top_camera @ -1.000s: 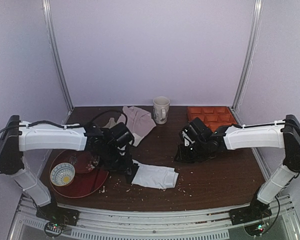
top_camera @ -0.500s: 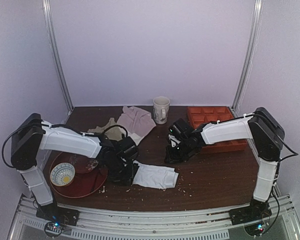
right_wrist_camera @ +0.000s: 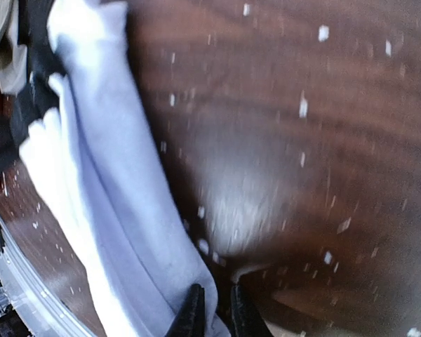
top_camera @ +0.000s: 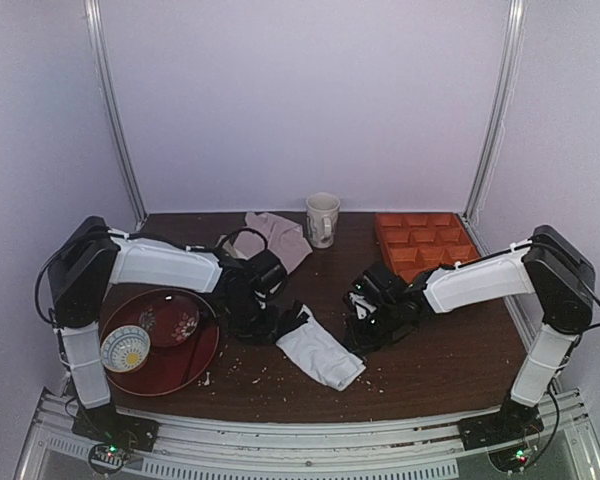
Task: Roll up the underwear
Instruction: Rotate the underwear at the center of the board.
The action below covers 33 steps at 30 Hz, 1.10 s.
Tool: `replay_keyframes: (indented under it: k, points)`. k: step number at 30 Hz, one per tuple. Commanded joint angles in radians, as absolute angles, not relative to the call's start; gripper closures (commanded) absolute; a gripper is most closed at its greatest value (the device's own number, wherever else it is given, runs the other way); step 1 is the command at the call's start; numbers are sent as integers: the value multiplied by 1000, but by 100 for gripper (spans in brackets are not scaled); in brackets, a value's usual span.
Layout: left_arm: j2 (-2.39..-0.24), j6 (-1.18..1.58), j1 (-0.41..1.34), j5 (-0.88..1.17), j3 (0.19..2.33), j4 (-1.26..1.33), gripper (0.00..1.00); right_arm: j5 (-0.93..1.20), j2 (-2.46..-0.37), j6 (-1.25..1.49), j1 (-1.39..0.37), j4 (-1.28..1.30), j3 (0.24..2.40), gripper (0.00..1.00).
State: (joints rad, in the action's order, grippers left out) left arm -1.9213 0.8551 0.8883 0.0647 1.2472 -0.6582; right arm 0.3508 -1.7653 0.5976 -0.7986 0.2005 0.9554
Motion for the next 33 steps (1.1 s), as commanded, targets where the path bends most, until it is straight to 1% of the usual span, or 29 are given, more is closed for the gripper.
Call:
replay_keyframes:
  k: [1, 5, 11, 16, 22, 26, 29, 33]
  points:
    - [-1986, 720, 850, 8, 1309, -692, 71, 328, -1692, 670, -854, 195, 885, 89]
    - [-2032, 652, 826, 5, 1387, -704, 71, 320, -1678, 722, -911, 170, 869, 88]
    - [-2103, 570, 805, 4, 1527, -734, 72, 321, -1719, 798, -976, 119, 890, 88]
    - [-2062, 545, 778, -23, 1587, -808, 71, 275, -1688, 812, -996, 148, 886, 88]
    - [-1868, 604, 764, -1, 1507, -852, 69, 217, -1622, 762, -989, 250, 899, 83]
    - [-1761, 711, 767, 127, 1352, -777, 68, 212, -1607, 747, -971, 266, 905, 83]
    - [-1723, 783, 788, 194, 1269, -692, 67, 215, -1606, 733, -963, 266, 920, 83]
    - [-1741, 833, 832, 237, 1242, -620, 67, 225, -1612, 694, -962, 278, 948, 83]
